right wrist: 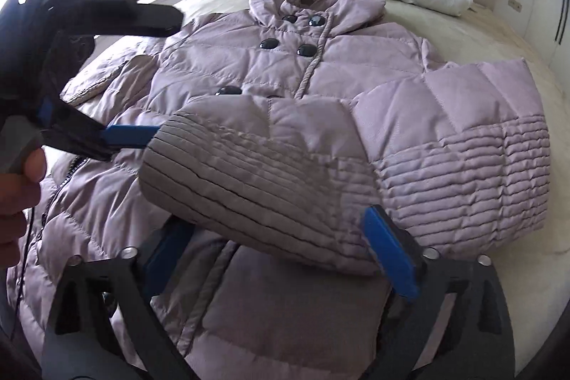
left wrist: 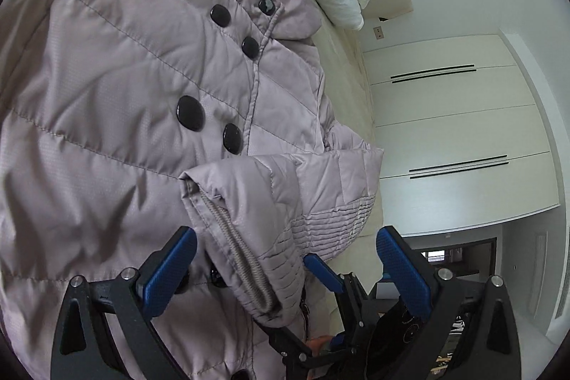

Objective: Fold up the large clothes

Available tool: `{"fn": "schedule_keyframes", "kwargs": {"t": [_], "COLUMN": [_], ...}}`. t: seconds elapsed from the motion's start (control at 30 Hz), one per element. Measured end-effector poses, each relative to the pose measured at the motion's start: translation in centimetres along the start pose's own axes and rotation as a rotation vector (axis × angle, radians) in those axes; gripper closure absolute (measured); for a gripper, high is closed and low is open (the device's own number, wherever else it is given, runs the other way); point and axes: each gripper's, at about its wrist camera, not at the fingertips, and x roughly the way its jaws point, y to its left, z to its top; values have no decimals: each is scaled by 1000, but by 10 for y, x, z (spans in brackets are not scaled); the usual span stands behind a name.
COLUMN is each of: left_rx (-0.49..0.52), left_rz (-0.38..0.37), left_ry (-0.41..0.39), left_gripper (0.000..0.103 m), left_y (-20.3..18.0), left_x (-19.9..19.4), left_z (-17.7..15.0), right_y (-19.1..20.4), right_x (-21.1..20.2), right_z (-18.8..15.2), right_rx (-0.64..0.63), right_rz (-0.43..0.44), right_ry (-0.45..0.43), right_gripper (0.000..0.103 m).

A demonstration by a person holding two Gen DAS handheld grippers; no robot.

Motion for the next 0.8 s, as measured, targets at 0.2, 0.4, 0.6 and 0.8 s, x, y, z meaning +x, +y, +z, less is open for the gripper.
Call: {"fn": "schedule_keyframes", "kwargs": {"t": [0.2, 0.4, 0.6, 0.8], "left_rx": [-41, -43, 16, 104], "left_rz": [22, 70, 98, 96], "left_ry": [46, 53, 46, -125], "left_gripper": [1, 31, 87, 88], "left_y": [3, 2, -11, -45], "left_x": [21, 38, 38, -25], "left_z": [-5, -5, 5, 46], "right_y": [-34, -89, -126, -159], "right_x": [-28, -64, -75, -76], "right_z": [-27, -56, -74, -89], "right_rx": [195, 443, 630, 835], "right_rz": [60, 170, 269, 406], "right_ry": [12, -58, -111, -185], "right_gripper": [3, 3, 3, 3]}}
